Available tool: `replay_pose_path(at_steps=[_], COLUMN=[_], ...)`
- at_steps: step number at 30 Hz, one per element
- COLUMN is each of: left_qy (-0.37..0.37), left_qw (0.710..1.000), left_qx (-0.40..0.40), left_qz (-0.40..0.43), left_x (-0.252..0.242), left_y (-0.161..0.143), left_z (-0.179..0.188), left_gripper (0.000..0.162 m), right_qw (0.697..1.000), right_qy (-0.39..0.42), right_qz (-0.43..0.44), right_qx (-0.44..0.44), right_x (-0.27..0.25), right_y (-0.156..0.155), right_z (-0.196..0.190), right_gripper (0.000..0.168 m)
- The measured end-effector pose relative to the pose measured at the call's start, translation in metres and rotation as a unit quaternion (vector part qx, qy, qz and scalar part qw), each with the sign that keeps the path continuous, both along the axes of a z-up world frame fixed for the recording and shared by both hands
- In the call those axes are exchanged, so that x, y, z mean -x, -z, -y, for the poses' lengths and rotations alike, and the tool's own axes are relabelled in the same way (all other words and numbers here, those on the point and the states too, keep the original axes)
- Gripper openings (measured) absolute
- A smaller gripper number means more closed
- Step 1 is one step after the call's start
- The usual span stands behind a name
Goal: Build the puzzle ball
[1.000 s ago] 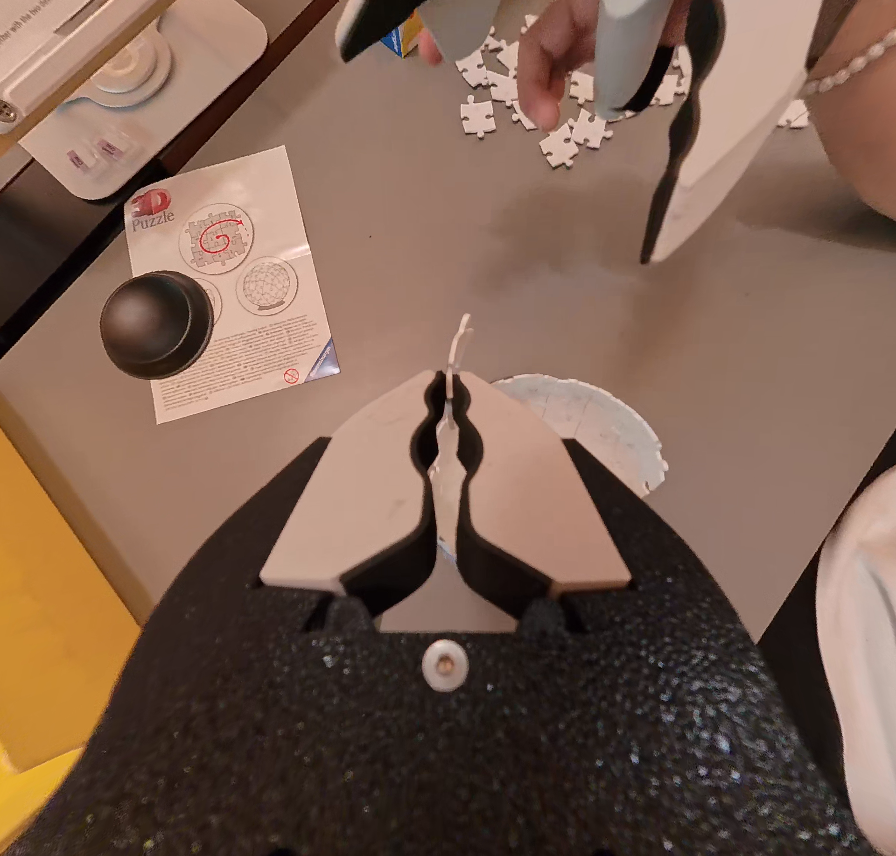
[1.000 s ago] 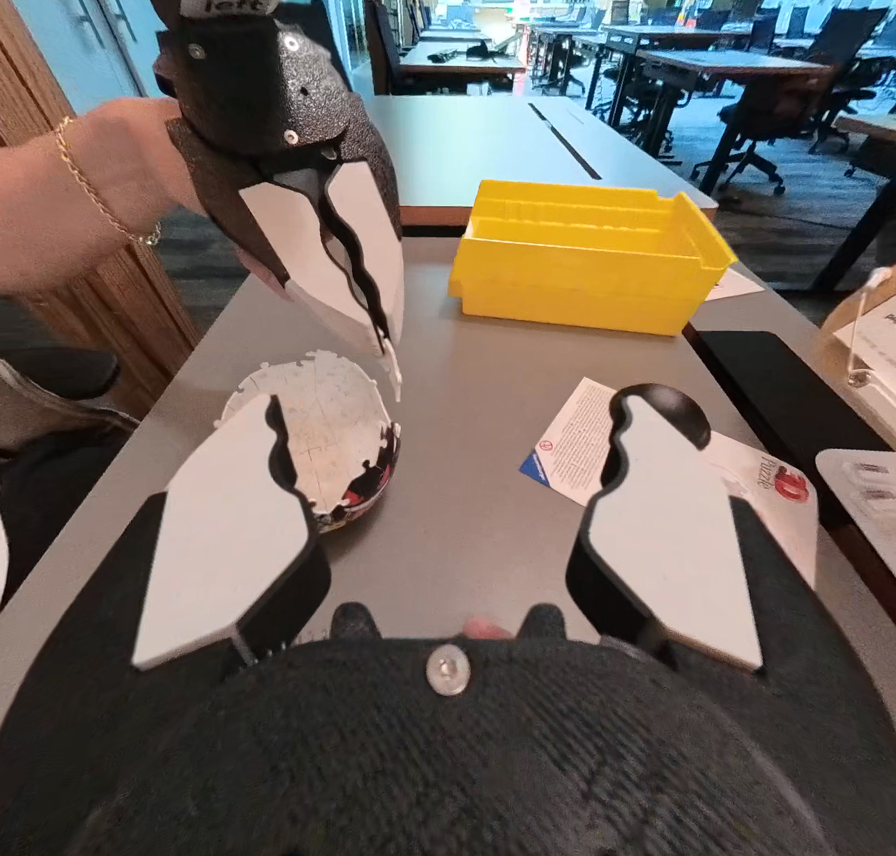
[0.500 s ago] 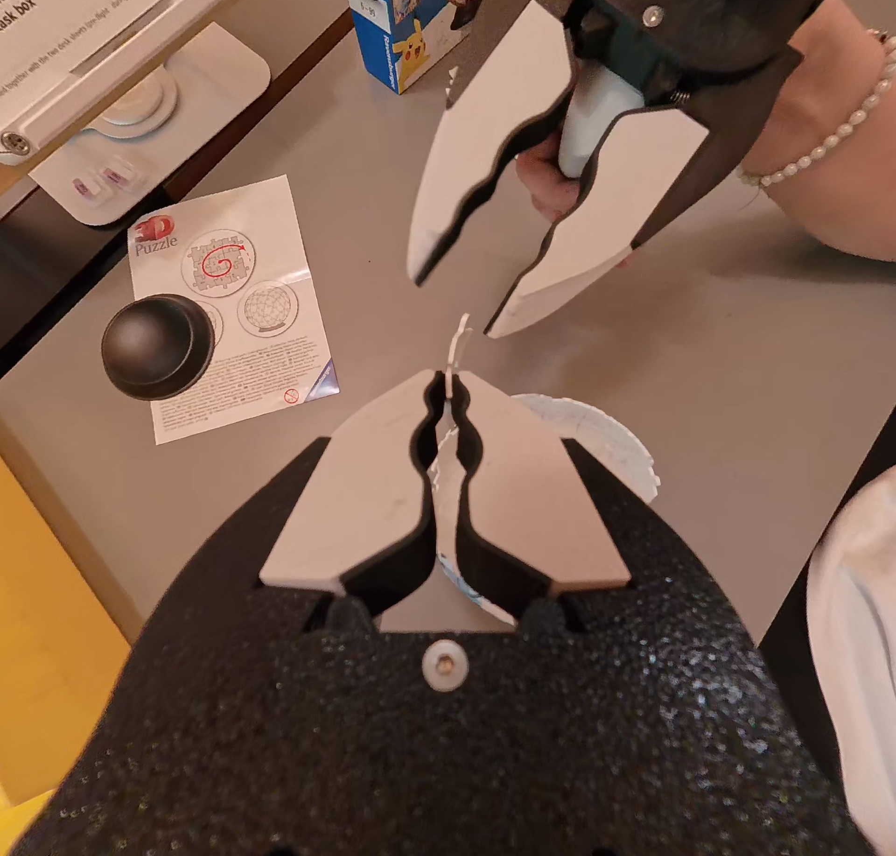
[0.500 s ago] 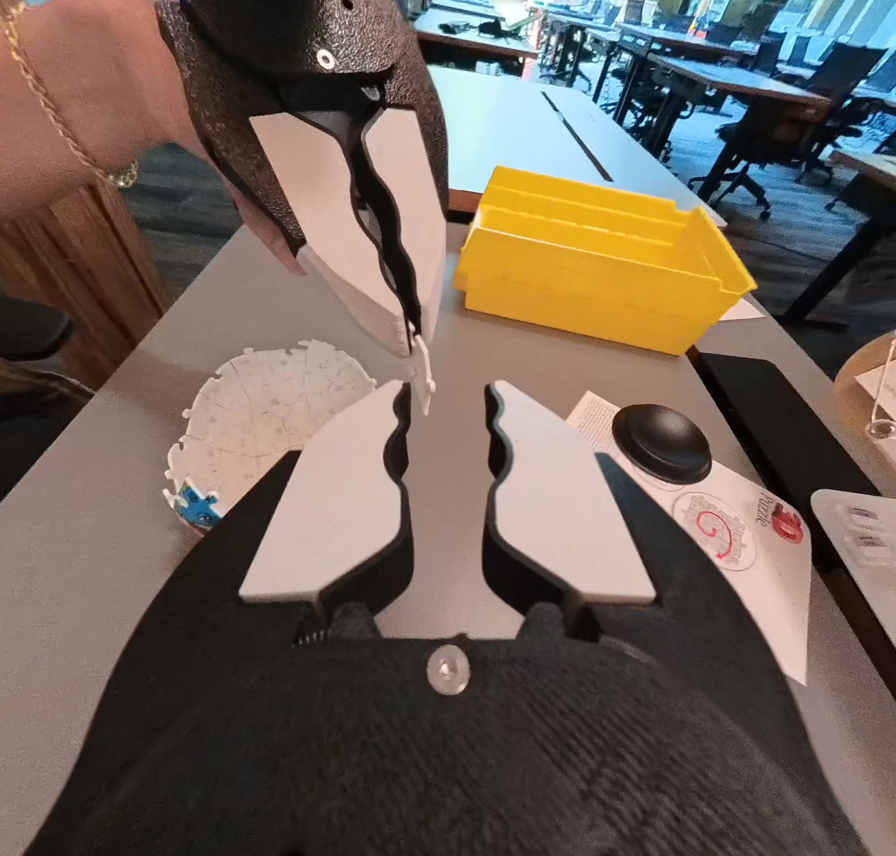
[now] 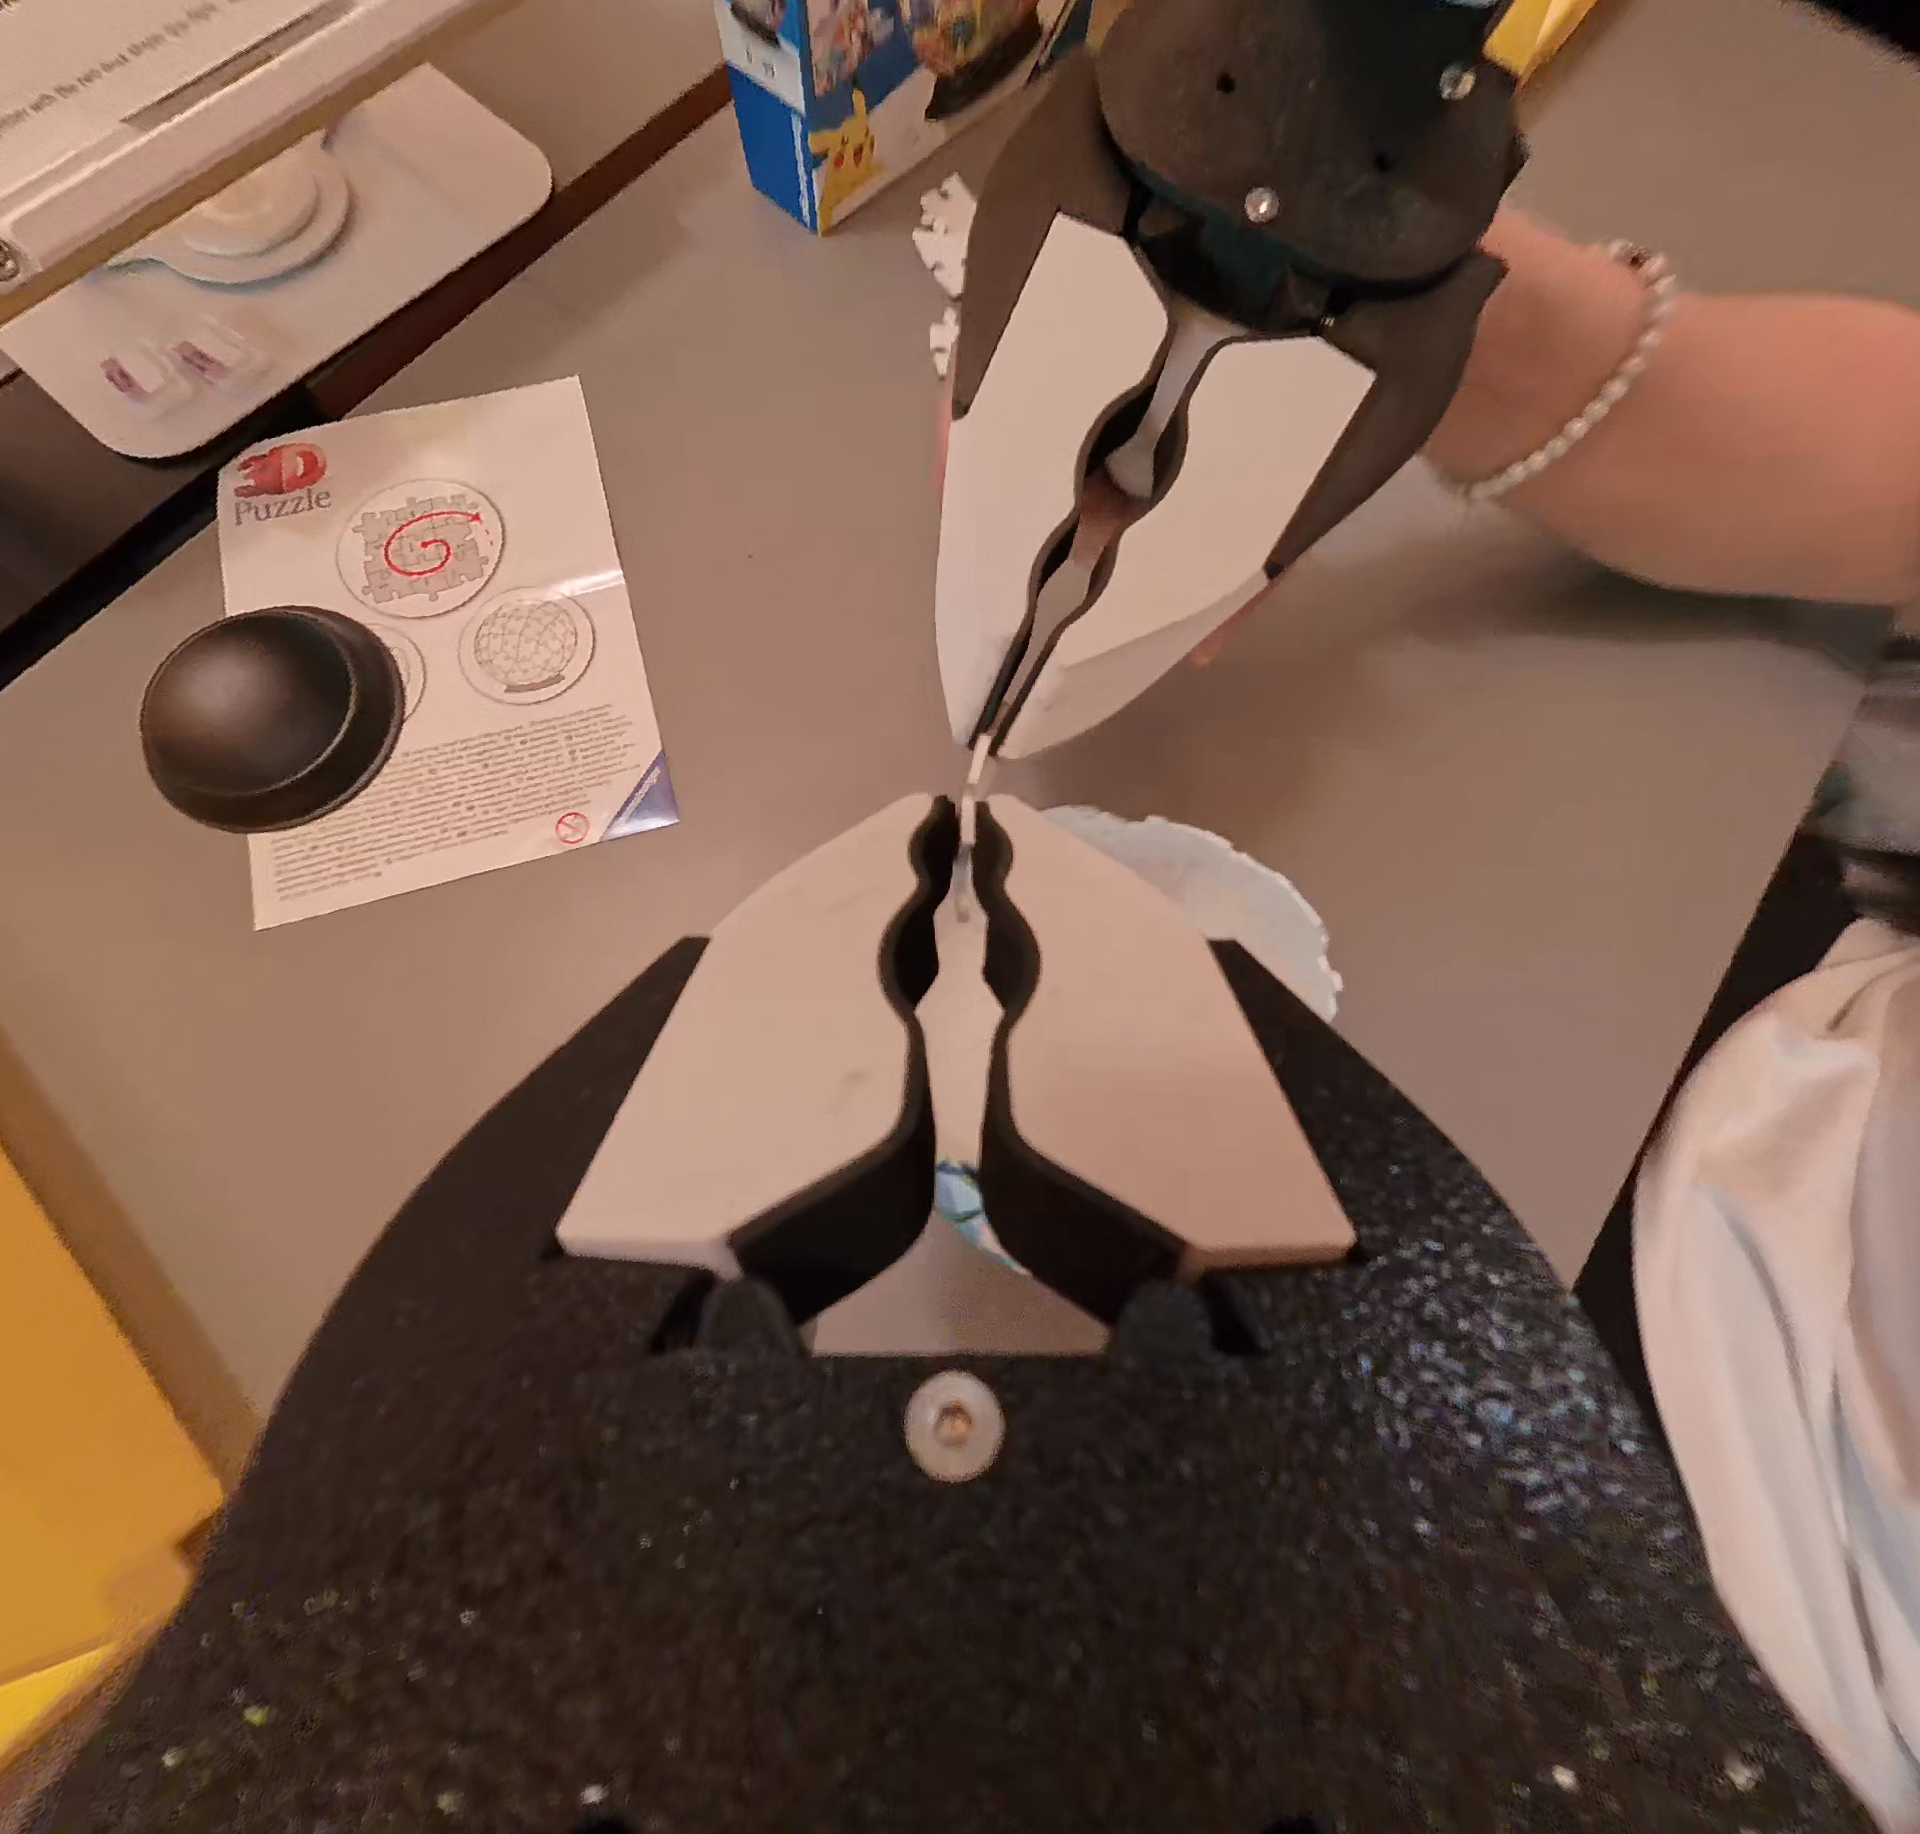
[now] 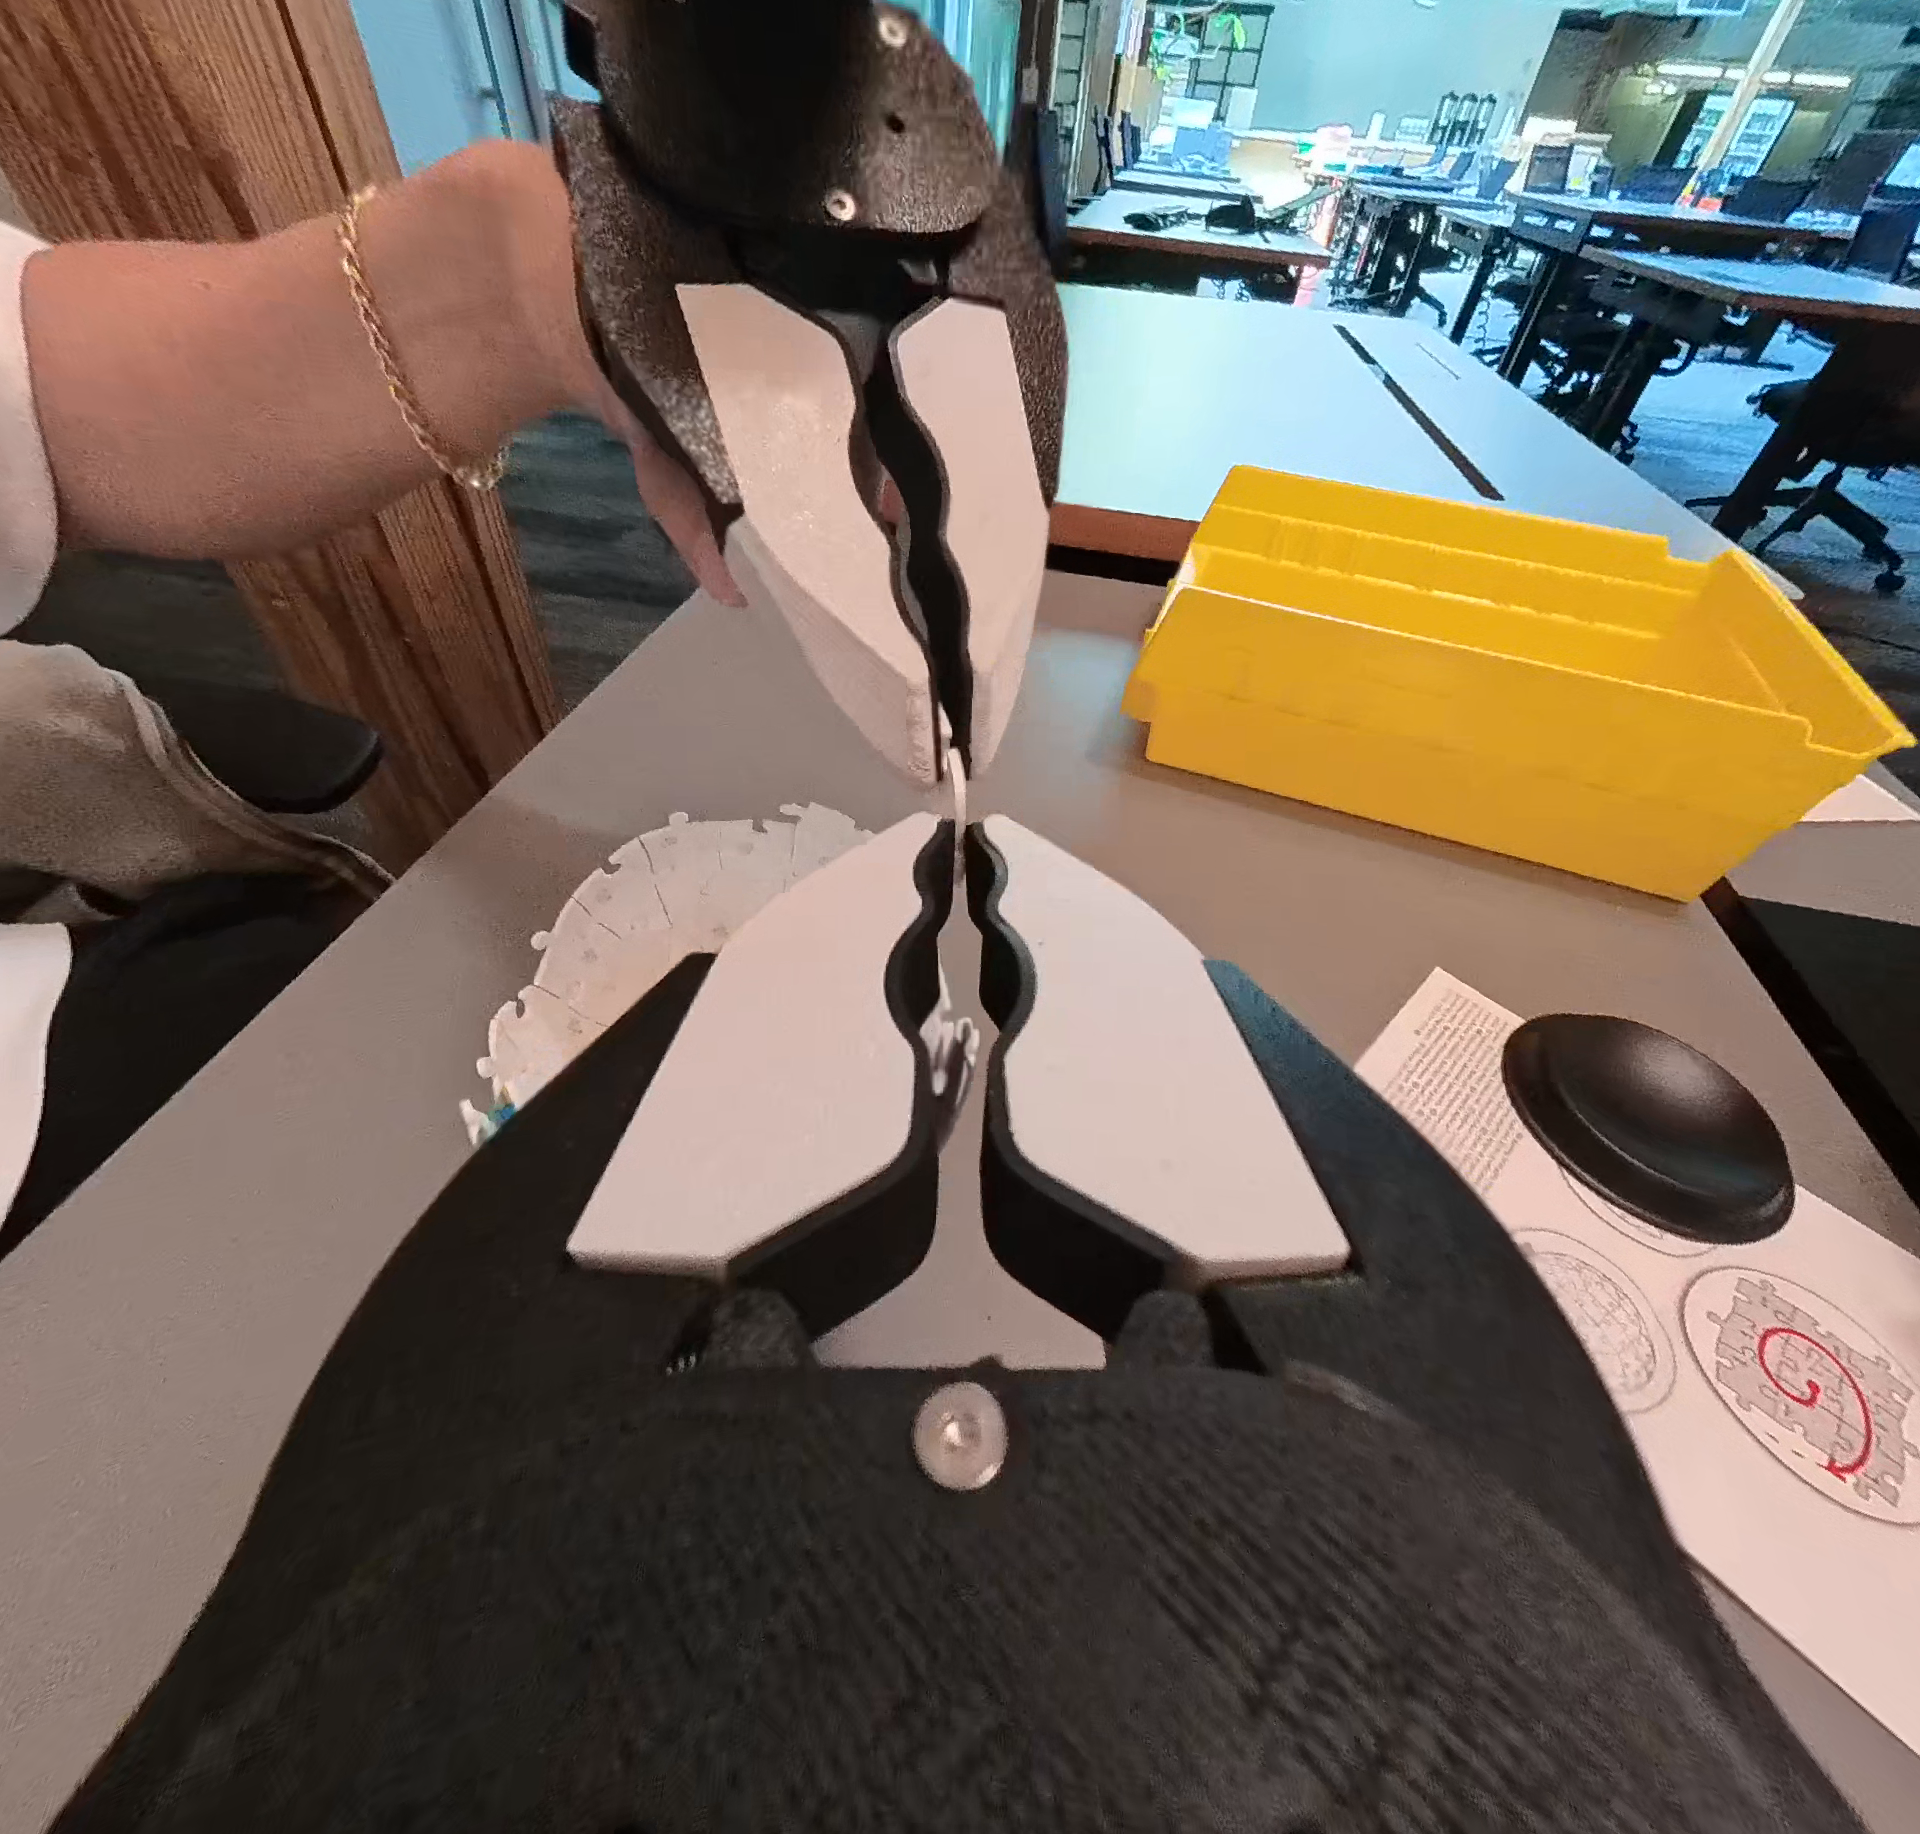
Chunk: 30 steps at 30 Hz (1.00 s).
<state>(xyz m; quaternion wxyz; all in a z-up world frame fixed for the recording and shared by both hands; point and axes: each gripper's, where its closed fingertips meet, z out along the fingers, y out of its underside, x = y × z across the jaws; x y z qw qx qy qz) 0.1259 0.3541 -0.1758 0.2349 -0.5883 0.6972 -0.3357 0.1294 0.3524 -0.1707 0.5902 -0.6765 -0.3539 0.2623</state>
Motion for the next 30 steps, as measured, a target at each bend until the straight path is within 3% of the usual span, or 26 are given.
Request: replay_pose_path(at_steps=[12, 23, 28, 30], left_qy=[0.001, 0.017, -0.008, -0.049], left_qw=[0.996, 0.999, 0.999, 0.997], left_qx=[0.082, 0.041, 0.039, 0.029], left_qz=[0.026, 0.012, -0.020, -0.051], left_x=[-0.001, -0.003, 0.001, 0.005], left_y=[-0.010, 0.002, 0.010, 0.015], left_z=[0.004, 0.003, 0.001, -0.004], left_gripper=[0.005, 0.003, 0.002, 0.002], right_qw=[0.999, 0.999, 0.999, 1.000], right_qy=[-0.014, -0.015, -0.019, -0.003], right_qz=[-0.035, -0.040, -0.035, -0.006], right_qx=[0.002, 0.009, 0.021, 0.017], right_x=[0.001, 0.006, 0.009, 0.009], right_y=[-0.005, -0.001, 0.007, 0.012], right_z=[0.001, -0.001, -0.003, -0.005], right_gripper=[0.002, 0.002, 0.002, 0.004])
